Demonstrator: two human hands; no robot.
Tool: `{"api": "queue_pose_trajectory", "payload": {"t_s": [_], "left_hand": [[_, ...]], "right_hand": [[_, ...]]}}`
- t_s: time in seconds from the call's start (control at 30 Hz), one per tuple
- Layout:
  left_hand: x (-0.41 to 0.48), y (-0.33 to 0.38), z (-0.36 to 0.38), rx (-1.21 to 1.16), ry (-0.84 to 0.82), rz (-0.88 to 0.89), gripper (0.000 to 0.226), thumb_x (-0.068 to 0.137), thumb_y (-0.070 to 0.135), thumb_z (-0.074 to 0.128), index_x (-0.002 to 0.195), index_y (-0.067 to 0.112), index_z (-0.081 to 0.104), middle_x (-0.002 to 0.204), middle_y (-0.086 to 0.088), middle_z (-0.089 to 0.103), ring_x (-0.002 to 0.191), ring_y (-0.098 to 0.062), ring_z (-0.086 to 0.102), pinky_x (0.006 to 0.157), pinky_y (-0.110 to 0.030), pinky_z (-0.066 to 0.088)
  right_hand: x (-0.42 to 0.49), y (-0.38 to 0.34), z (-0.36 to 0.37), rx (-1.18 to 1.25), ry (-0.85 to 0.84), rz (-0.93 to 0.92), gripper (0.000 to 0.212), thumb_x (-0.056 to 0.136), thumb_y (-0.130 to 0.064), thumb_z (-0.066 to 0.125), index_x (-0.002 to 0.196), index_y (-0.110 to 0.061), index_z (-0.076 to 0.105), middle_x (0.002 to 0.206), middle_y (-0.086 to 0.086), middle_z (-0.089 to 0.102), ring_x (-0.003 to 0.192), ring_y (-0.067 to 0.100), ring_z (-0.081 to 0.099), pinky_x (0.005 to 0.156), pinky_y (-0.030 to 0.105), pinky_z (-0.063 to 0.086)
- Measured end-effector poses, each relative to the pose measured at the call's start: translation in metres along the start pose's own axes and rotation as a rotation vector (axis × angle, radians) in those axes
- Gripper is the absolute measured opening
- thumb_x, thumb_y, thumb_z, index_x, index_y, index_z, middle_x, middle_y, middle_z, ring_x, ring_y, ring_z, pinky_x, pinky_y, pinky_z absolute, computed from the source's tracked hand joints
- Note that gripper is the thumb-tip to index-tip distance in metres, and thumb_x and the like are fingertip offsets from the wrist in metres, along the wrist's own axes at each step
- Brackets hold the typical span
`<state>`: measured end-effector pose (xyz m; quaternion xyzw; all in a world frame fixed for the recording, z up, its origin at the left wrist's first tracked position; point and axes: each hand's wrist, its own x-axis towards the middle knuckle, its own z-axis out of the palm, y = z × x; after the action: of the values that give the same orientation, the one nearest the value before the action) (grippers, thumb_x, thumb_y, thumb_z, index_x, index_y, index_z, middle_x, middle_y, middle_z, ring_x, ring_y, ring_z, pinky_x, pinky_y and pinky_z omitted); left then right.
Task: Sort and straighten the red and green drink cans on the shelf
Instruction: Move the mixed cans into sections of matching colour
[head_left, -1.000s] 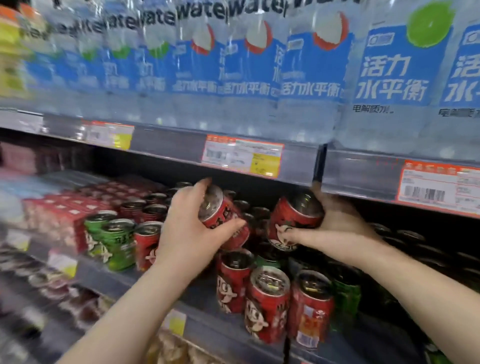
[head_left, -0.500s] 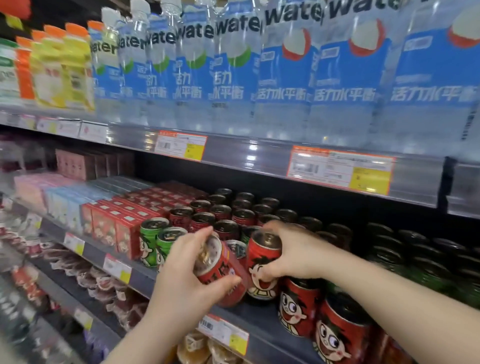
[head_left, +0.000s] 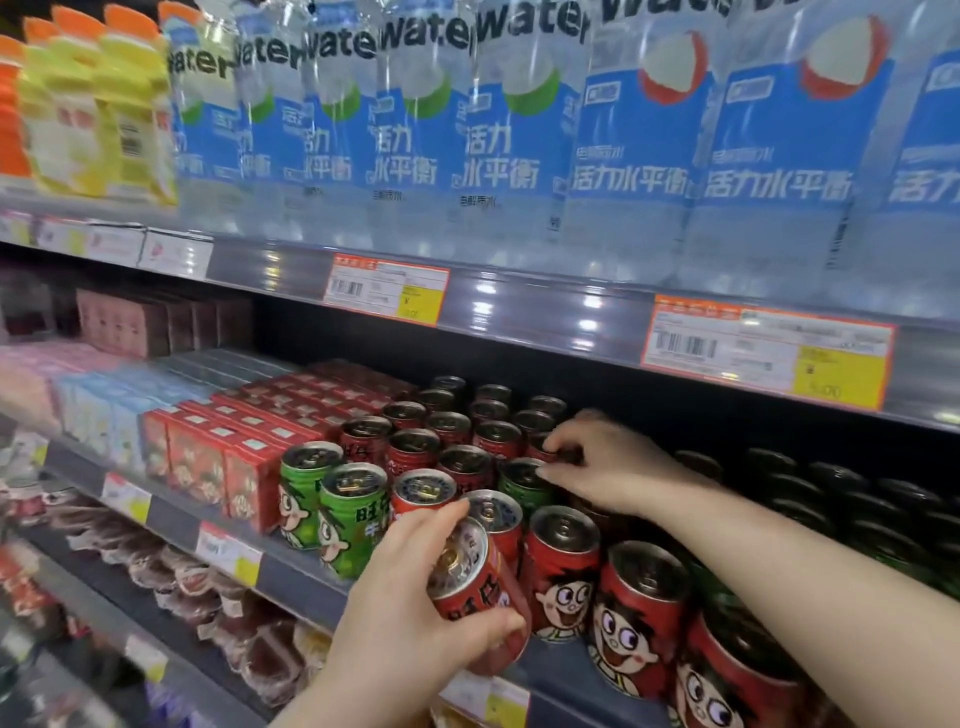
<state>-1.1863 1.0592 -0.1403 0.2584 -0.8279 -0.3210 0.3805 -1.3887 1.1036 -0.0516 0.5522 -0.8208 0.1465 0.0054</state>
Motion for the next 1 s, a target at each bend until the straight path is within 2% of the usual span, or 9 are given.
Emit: {"api": "queue_pose_trajectory", "payload": {"t_s": [0.07, 0.13, 0.23, 0.37, 0.47, 0.63, 0.7, 0.8, 1.0], "left_hand": [[0.004, -0.001, -0.006, -0.013, -0.014, 0.005, 0.093, 0.038, 0.073, 0.062, 0.125, 0.054, 0.033, 0.113, 0.046, 0.028, 0.114, 0.021, 0.032, 0.098, -0.019, 0.039], [0.006, -0.001, -0.013, -0.01, -0.005, 0.046, 0.094, 0.041, 0.071, 0.068, 0.127, 0.051, 0.035, 0.113, 0.045, 0.031, 0.114, 0.022, 0.031, 0.092, -0.012, 0.038], [0.011, -0.003, -0.026, -0.03, 0.015, 0.059, 0.085, 0.054, 0.053, 0.081, 0.125, 0.052, 0.034, 0.113, 0.042, 0.032, 0.109, 0.03, 0.026, 0.083, -0.003, 0.034], [0.024, -0.004, -0.042, -0.06, 0.029, 0.089, 0.082, 0.052, 0.058, 0.08, 0.12, 0.053, 0.034, 0.113, 0.038, 0.036, 0.107, 0.025, 0.035, 0.085, -0.011, 0.04], [0.043, 0.001, -0.052, -0.051, 0.073, 0.13, 0.084, 0.055, 0.05, 0.082, 0.127, 0.043, 0.04, 0.112, 0.034, 0.037, 0.105, 0.01, 0.044, 0.091, -0.015, 0.037], [0.099, 0.011, -0.04, 0.063, 0.104, 0.179, 0.082, 0.062, 0.045, 0.078, 0.133, 0.023, 0.043, 0.118, 0.008, 0.043, 0.11, -0.005, 0.041, 0.092, -0.02, 0.032], [0.123, 0.011, -0.022, 0.088, 0.056, 0.139, 0.083, 0.063, 0.045, 0.079, 0.135, 0.022, 0.043, 0.13, -0.004, 0.044, 0.122, -0.018, 0.042, 0.101, -0.027, 0.035], [0.147, 0.011, 0.009, 0.172, -0.083, 0.096, 0.087, 0.065, 0.046, 0.077, 0.139, 0.024, 0.036, 0.143, -0.008, 0.036, 0.132, -0.024, 0.036, 0.108, -0.031, 0.032], [0.159, 0.009, 0.046, 0.416, -0.376, 0.117, 0.082, 0.069, 0.046, 0.074, 0.138, 0.022, 0.036, 0.138, -0.011, 0.041, 0.125, -0.03, 0.044, 0.101, -0.035, 0.041]], "right_hand": [[0.02, -0.003, 0.009, -0.066, -0.071, 0.023, 0.057, 0.081, -0.04, 0.065, 0.132, -0.023, 0.047, 0.138, 0.002, 0.046, 0.121, 0.02, 0.048, 0.088, 0.026, 0.041], [0.034, -0.004, 0.021, -0.082, -0.204, 0.069, 0.074, 0.076, -0.039, 0.07, 0.139, -0.019, 0.038, 0.144, 0.004, 0.041, 0.127, 0.022, 0.044, 0.096, 0.026, 0.039], [0.043, -0.008, 0.031, -0.024, -0.284, 0.117, 0.061, 0.074, -0.034, 0.07, 0.13, -0.018, 0.05, 0.132, 0.005, 0.054, 0.116, 0.021, 0.053, 0.096, 0.029, 0.045], [0.043, -0.006, 0.035, 0.053, -0.145, 0.135, 0.049, 0.065, -0.036, 0.07, 0.111, -0.024, 0.061, 0.117, 0.0, 0.063, 0.101, 0.019, 0.06, 0.085, 0.031, 0.051], [0.035, -0.005, 0.019, 0.245, 0.068, 0.189, 0.065, 0.067, -0.04, 0.072, 0.127, -0.027, 0.05, 0.125, -0.002, 0.057, 0.108, 0.018, 0.056, 0.082, 0.025, 0.044], [-0.001, -0.008, -0.023, 0.382, 0.248, 0.109, 0.04, 0.078, -0.02, 0.068, 0.114, -0.03, 0.052, 0.11, -0.003, 0.058, 0.096, 0.012, 0.052, 0.082, 0.02, 0.039], [-0.013, -0.004, -0.024, 0.319, 0.253, 0.16, 0.042, 0.074, -0.027, 0.07, 0.11, -0.036, 0.051, 0.113, -0.002, 0.061, 0.098, 0.015, 0.057, 0.085, 0.024, 0.044], [-0.024, 0.001, -0.021, 0.234, 0.259, 0.261, 0.065, 0.071, -0.034, 0.071, 0.13, -0.035, 0.043, 0.124, -0.001, 0.057, 0.109, 0.019, 0.056, 0.087, 0.025, 0.044], [-0.036, 0.008, -0.014, 0.127, 0.262, 0.321, 0.07, 0.07, -0.041, 0.07, 0.133, -0.037, 0.039, 0.129, -0.003, 0.054, 0.115, 0.019, 0.052, 0.087, 0.022, 0.041]]}}
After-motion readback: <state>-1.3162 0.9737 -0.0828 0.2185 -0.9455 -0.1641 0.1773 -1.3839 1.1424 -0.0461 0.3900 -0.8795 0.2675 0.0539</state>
